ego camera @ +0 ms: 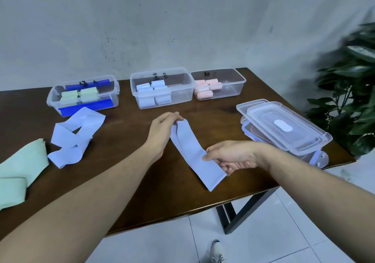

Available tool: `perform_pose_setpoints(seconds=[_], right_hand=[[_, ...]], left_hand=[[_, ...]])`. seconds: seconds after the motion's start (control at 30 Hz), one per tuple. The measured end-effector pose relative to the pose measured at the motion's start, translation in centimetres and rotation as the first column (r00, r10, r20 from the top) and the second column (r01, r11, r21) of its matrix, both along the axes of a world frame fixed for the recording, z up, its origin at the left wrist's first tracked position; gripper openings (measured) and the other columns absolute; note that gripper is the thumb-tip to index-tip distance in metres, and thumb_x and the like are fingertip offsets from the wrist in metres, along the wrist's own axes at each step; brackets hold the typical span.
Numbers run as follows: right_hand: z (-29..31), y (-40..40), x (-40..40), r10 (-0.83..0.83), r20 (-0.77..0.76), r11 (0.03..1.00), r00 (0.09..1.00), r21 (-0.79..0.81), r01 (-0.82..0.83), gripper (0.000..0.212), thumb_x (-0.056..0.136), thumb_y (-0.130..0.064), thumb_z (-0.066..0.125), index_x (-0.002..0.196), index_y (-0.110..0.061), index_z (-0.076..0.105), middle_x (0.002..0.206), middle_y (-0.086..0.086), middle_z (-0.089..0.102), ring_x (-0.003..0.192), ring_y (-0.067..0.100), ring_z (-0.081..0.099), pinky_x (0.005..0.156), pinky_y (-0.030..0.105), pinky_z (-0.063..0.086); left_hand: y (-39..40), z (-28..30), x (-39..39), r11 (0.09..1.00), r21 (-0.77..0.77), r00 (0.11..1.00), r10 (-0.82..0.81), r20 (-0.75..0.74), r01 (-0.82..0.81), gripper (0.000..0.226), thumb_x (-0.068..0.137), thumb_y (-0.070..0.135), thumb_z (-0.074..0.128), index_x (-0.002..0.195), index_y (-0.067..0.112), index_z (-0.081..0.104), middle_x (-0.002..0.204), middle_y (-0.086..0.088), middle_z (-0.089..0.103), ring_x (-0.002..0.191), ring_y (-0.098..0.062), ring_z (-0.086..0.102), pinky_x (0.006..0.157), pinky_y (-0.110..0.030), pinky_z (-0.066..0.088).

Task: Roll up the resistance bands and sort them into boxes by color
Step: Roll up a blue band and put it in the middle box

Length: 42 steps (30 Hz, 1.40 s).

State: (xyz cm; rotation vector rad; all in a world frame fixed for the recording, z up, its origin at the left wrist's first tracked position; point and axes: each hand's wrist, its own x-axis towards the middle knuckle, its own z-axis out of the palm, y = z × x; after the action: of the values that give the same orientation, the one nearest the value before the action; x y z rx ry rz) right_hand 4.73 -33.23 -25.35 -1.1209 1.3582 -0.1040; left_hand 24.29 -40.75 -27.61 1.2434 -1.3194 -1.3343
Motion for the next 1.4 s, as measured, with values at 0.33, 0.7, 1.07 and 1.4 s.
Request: perform_pose_setpoints(seconds=[0.33, 0.7, 1.07, 1.4], right_hand=[[0.8, 2.8, 2.5, 0.037, -0.073, 0.998, 0.997, -0.038, -0.040, 0.019, 0.103, -0.030, 0.054, 0.102, -0.014, 0.064, 0.076, 0.004, 0.071, 0.050, 0.010, 0.033, 0.046, 0.017, 0.029], [0.2, 4.3, 4.2, 0.088, -0.511, 0.948, 0.855, -0.221, -0.230, 0.046, 0.088, -0.060, 0.063, 0.082, -0.015, 0.056, 0.060, 0.001, 0.057, 0.046, 0.014, 0.040, 0.046, 0.021, 0.035], [-2.9, 6.7, 2.5, 0.026, -0.326, 0.640, 0.945, -0.720, -0.266, 0.014, 0.089, -0.039, 0.072, 0.100, -0.032, 0.075, 0.095, -0.010, 0.060, 0.082, 0.001, 0.056, 0.076, 0.017, 0.040], [-3.5, 9.6, 0.6, 0.122, -0.443, 0.570, 0.888, -0.702, -0.428, 0.032, 0.086, -0.037, 0.076, 0.117, -0.034, 0.073, 0.121, -0.023, 0.053, 0.092, 0.010, 0.058, 0.080, 0.017, 0.044]], left_hand=[[-1.3, 1.9, 0.9, 0.999, -0.022, 0.947, 0.032, -0.320, -0.041, 0.029, 0.095, 0.022, 0.049, 0.076, 0.010, 0.068, 0.081, -0.007, 0.067, 0.088, -0.025, 0.066, 0.098, -0.039, 0.048], [0.6, 0.7, 4.1, 1.000, 0.016, 0.988, -0.001, 0.155, -0.002, 0.018, 0.096, 0.026, 0.054, 0.093, 0.020, 0.071, 0.107, 0.000, 0.067, 0.103, -0.013, 0.060, 0.091, -0.029, 0.049], [8.2, -1.6, 4.1, 0.883, -0.256, 0.843, -0.235, 0.484, 0.394, 0.007, 0.088, 0.019, 0.069, 0.082, 0.022, 0.069, 0.087, 0.010, 0.064, 0.070, -0.002, 0.054, 0.070, -0.016, 0.044], [13.8, -4.0, 5.0, 0.628, -0.416, 0.630, -0.157, 0.760, 0.658, 0.036, 0.078, 0.062, 0.066, 0.101, 0.035, 0.073, 0.103, 0.021, 0.059, 0.100, -0.003, 0.047, 0.090, -0.029, 0.039]])
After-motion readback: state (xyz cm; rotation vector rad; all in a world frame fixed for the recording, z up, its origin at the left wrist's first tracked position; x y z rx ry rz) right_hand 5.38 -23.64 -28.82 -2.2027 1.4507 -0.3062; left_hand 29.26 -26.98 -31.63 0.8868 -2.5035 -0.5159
